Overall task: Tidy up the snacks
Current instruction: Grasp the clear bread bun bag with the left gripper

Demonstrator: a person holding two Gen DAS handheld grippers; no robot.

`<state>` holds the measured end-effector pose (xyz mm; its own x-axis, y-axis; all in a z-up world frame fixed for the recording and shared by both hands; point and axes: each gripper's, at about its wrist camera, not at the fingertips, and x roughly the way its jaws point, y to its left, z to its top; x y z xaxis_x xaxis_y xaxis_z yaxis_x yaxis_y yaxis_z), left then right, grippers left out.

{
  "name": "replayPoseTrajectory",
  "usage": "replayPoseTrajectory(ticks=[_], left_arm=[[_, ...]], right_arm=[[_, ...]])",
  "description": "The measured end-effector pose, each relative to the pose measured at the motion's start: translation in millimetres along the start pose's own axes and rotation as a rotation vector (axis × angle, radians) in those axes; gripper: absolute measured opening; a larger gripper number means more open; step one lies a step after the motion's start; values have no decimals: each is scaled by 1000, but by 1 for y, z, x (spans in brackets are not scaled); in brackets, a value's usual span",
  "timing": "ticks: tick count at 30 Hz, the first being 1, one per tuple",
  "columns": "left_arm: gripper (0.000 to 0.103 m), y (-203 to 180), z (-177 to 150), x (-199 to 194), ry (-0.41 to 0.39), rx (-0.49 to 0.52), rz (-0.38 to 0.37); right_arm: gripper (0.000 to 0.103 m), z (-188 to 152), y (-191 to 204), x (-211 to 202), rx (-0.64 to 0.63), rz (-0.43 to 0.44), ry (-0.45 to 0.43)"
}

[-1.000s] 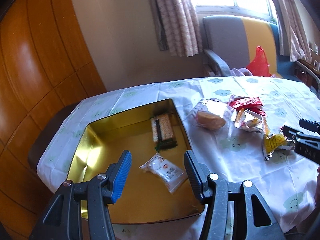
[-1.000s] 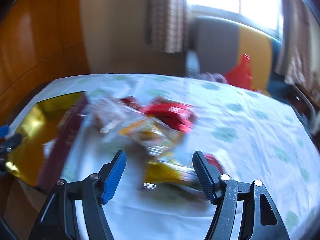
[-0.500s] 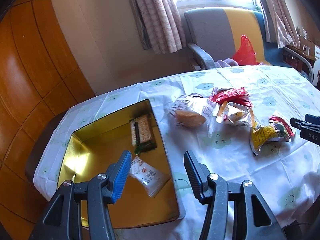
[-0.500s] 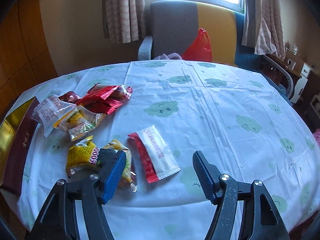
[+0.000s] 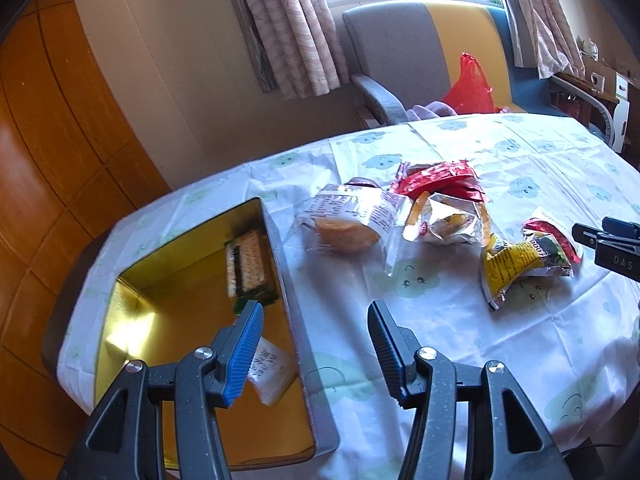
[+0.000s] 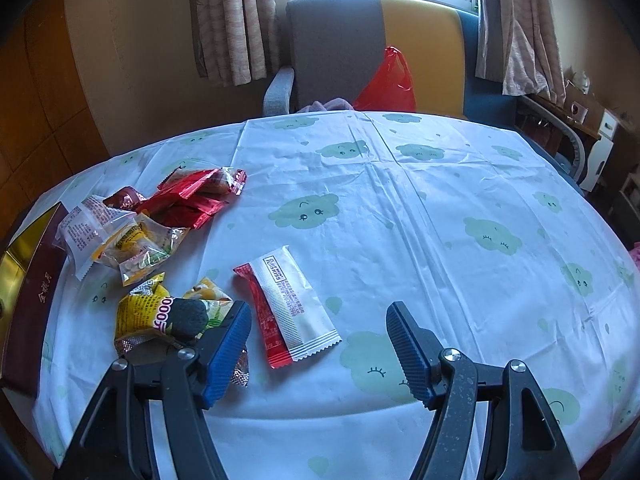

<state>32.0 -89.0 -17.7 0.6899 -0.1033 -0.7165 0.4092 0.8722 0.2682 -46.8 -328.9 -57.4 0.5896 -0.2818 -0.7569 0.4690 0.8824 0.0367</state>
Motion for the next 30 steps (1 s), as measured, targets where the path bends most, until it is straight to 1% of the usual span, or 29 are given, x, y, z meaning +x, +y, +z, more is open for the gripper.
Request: replayPoseTrajectory(ticks=[1,2,7,9,12,15,17,20,22,24,26,28,30], left_arm=[[56,1,2,2,16,-14,-42],[56,4,5,6,36,-38,-108],[56,8,25,22,107,-144,-309],[56,6,35,31,134,-180,-368],[60,0,50,49,177,-229,-412],[65,4,67,73,227,-341,-411],[75,8,78,93,265,-405,-383],[83,8,91,124,324,-470,-338],[85,6,97,139,347,-467,-287],[91,5,102,153,357,-473,-247],[91,5,104,164,371,-481,-209],[93,4,104,175,387,-486,-200],[92,0,105,175,372,-463,-186]], right_arm=[[71,0,-1,1,1,1,1],[71,0,-2,1,2,3,1],[72,2,-5,2,13,21,-8],[73,2,-5,1,18,27,-12],[74,1,-5,1,12,36,-12],[74,1,-6,1,12,44,-13],[75,1,-8,0,15,45,-17],[75,1,-12,1,27,46,-16],[75,2,-16,1,33,47,-18],[75,2,-19,1,38,48,-18],[76,2,-22,2,43,51,-18],[76,2,-25,3,44,49,-10],[76,2,-27,5,49,48,-5]])
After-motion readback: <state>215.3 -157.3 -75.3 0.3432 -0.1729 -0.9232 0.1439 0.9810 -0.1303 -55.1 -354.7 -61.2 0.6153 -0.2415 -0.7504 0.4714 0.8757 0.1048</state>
